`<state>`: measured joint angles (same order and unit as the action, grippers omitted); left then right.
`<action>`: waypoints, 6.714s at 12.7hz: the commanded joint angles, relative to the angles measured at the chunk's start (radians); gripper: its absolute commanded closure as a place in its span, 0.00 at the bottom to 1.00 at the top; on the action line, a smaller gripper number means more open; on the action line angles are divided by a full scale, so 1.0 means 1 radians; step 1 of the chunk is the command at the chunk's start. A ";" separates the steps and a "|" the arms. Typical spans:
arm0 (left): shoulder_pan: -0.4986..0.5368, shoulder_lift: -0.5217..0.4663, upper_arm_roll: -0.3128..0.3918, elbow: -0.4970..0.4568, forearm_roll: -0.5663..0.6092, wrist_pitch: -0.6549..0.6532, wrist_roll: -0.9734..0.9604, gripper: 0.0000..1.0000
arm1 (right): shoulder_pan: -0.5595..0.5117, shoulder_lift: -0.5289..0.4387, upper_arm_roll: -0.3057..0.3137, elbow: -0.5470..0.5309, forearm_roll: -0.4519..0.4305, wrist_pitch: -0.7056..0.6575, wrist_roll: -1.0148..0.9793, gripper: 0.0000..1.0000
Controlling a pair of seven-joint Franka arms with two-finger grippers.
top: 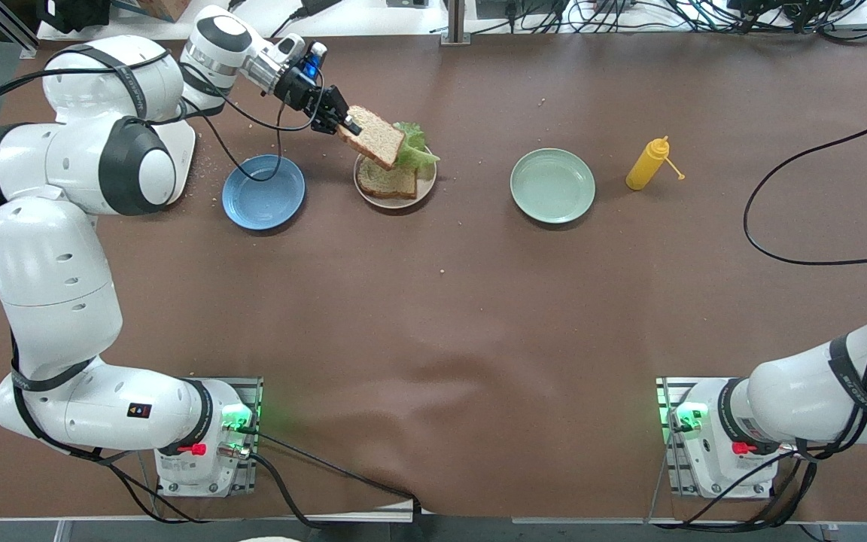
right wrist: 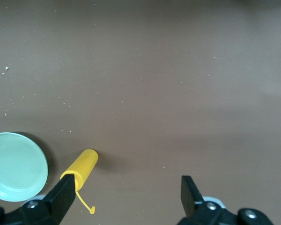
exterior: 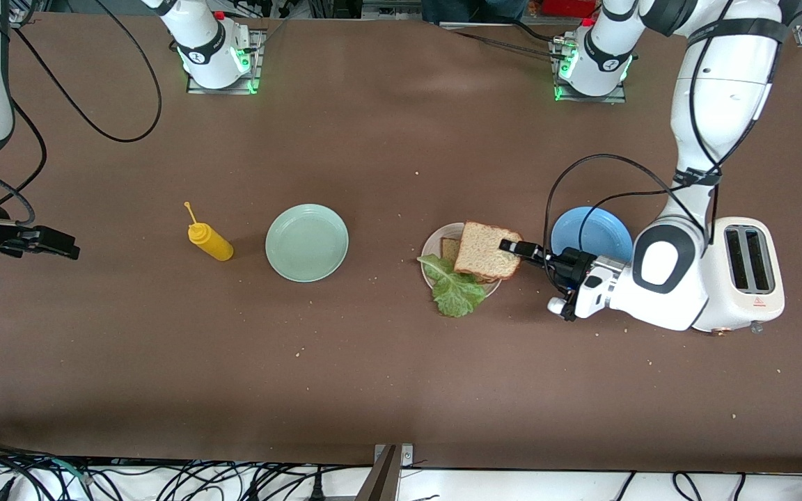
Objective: Make sandwich in beige plate with both arms
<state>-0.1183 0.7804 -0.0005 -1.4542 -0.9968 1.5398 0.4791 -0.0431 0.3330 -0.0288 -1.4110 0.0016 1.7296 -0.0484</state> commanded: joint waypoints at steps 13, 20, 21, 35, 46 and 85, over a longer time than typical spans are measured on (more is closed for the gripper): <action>-0.052 0.095 0.008 -0.017 -0.099 0.077 0.220 0.95 | -0.001 -0.014 0.003 -0.013 -0.003 -0.005 -0.004 0.00; 0.002 0.085 0.013 -0.011 -0.088 0.074 0.355 0.00 | -0.001 -0.014 0.003 -0.013 -0.002 -0.012 -0.011 0.00; 0.011 0.085 0.014 -0.011 -0.089 0.074 0.354 0.00 | -0.001 -0.014 0.003 -0.013 -0.002 -0.012 -0.011 0.00; 0.046 0.016 0.045 0.021 -0.109 0.157 0.136 0.00 | -0.001 -0.012 0.003 -0.013 -0.002 -0.010 -0.011 0.00; 0.045 -0.225 0.152 0.051 0.580 0.166 -0.321 0.00 | -0.001 -0.012 0.003 -0.014 -0.002 -0.010 -0.011 0.00; 0.155 -0.796 -0.004 -0.166 0.980 0.040 -0.442 0.00 | -0.003 -0.011 0.003 -0.014 -0.002 -0.012 -0.011 0.00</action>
<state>0.0269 -0.0120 0.0008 -1.6216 0.0109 1.5712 0.0103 -0.0425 0.3335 -0.0282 -1.4151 0.0016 1.7262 -0.0494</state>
